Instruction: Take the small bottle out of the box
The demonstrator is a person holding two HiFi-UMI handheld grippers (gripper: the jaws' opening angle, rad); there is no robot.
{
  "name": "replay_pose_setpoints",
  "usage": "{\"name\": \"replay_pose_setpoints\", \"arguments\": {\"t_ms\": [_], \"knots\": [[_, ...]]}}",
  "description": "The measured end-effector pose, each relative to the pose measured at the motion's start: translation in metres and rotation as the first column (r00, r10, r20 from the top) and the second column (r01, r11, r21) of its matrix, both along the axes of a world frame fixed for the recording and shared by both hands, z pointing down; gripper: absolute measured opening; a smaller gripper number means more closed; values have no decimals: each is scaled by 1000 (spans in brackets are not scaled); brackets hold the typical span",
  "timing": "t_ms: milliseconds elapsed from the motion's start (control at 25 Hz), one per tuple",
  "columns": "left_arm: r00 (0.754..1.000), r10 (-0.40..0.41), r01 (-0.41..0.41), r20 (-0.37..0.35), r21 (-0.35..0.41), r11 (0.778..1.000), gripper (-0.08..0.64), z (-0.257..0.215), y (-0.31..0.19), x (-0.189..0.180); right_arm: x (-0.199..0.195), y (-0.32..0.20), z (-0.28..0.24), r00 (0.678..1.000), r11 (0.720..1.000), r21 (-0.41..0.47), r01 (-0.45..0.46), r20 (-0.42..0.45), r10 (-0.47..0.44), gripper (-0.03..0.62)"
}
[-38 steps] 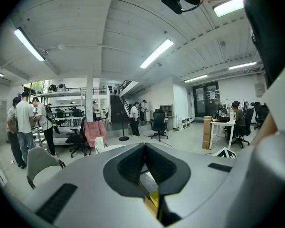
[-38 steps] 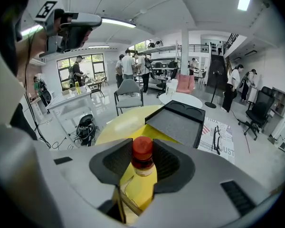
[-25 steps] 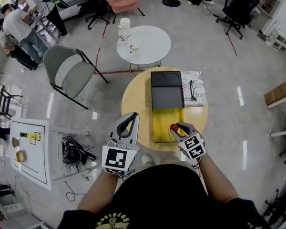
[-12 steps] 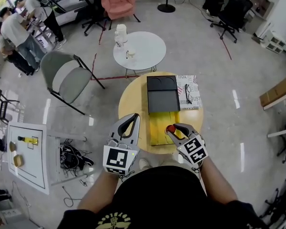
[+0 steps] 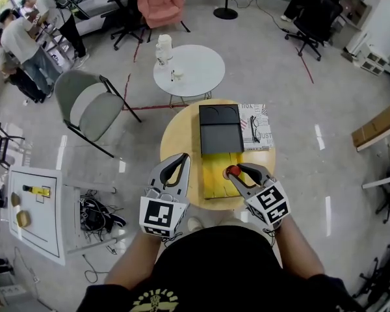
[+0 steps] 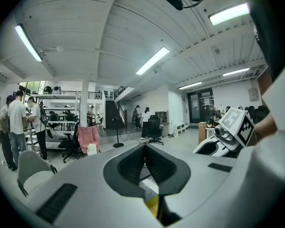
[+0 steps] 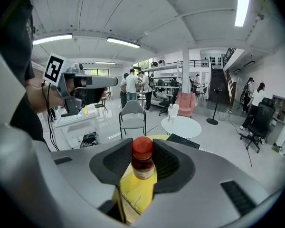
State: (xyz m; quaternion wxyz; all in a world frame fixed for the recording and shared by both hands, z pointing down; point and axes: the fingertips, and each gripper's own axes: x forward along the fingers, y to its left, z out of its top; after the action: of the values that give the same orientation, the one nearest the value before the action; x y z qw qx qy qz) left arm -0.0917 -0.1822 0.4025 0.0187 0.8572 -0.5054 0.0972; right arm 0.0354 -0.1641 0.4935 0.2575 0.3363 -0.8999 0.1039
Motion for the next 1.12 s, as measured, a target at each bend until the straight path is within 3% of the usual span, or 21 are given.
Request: {"name": "replay_pose_setpoints", "arguments": {"t_ms": [1120], "knots": [[1000,23,-23,11,-6,1000,14,-1,8,8,-16,5,-90,995,993,83,79,49,-83,144]]}}
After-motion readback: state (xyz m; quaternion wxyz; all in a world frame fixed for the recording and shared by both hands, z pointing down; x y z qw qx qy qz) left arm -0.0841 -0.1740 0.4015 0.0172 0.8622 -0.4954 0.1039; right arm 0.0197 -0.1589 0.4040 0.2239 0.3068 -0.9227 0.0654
